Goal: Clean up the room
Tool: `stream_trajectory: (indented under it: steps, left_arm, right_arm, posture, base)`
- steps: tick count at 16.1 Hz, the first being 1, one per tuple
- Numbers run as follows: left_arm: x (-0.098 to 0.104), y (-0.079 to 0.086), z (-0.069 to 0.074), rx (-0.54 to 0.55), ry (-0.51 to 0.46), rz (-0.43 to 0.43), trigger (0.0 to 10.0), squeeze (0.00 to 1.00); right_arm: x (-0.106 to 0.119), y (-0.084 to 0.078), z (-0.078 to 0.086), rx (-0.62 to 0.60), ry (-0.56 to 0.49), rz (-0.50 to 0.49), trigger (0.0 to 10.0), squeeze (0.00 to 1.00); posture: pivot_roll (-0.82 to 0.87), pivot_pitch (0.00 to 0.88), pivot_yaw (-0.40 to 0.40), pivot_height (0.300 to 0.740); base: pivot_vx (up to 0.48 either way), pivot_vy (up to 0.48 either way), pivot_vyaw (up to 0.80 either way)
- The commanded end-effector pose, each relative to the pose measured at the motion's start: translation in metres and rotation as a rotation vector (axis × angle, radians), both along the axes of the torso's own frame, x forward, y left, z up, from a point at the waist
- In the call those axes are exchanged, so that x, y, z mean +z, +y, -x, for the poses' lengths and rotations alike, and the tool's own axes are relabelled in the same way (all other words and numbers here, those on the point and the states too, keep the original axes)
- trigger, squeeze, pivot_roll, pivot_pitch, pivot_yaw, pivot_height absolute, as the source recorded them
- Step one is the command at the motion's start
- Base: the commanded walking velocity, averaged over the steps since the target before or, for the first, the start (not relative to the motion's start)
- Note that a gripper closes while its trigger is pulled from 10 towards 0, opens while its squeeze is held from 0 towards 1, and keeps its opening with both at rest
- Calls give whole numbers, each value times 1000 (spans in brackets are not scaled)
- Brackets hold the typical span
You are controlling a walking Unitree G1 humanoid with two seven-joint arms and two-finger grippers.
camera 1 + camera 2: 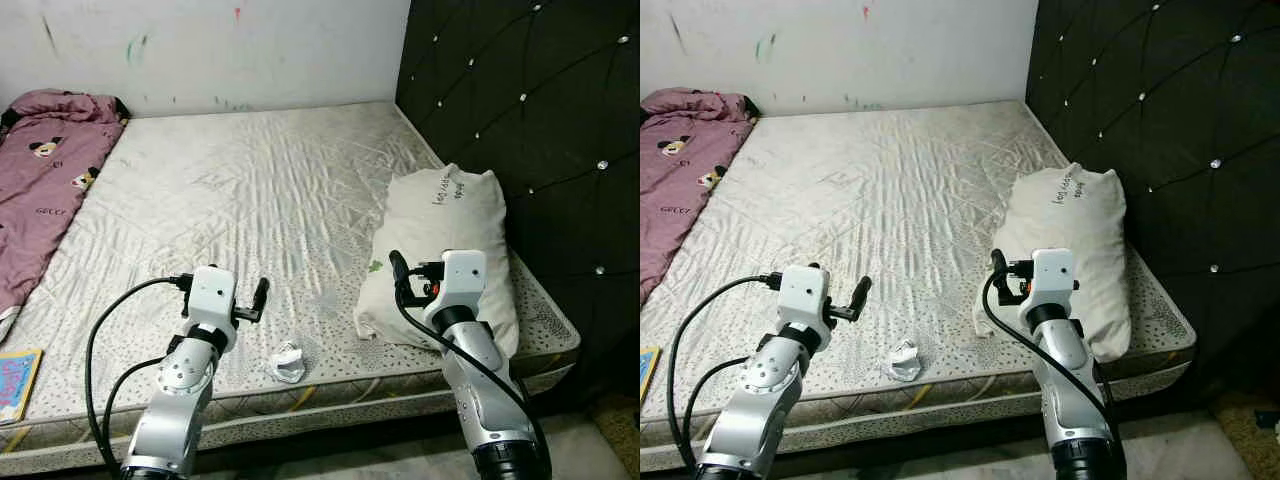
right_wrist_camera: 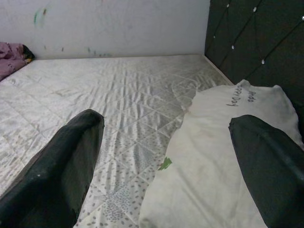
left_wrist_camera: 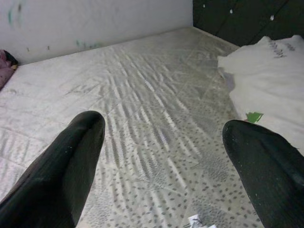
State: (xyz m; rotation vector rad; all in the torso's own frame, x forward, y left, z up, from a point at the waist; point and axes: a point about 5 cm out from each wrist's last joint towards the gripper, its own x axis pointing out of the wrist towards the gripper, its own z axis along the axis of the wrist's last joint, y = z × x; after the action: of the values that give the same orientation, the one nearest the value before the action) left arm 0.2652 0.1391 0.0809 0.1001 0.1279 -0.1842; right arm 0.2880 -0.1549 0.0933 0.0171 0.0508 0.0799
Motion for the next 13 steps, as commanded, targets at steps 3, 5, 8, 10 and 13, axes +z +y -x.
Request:
stream_trajectory:
  steps: [3, 5, 8, 10, 13]
  left_arm:
    - [8, 24, 9, 124, -61, -4, 10000, 0]
    - [5, 41, 13, 271, -38, 64, 10000, 0]
    - [6, 32, 10, 227, -35, 55, 10000, 0]
    - [4, 31, 11, 203, -24, 89, 10000, 0]
    - [5, 26, 9, 172, -26, 85, 10000, 0]
  right_arm:
    - [5, 0, 4, -6, -15, 17, 10000, 0]
    - [4, -3, 3, -15, -14, 38, 10000, 0]
    - [0, 0, 2, -11, 8, 33, 10000, 0]
    - [-5, -1, 6, -32, 31, 20, 10000, 0]
    - [-6, -3, 5, -44, 37, 14, 10000, 0]
  posture:
    - [2, 0, 20, 740]
    - [23, 0, 4, 740]
    - [37, 0, -12, 740]
    - [45, 0, -17, 740]
    - [44, 0, -13, 740]
  base:
    - [0, 0, 0]
    - [0, 0, 400]
    - [0, 0, 798]
    - [0, 0, 338]
    - [0, 134, 0]
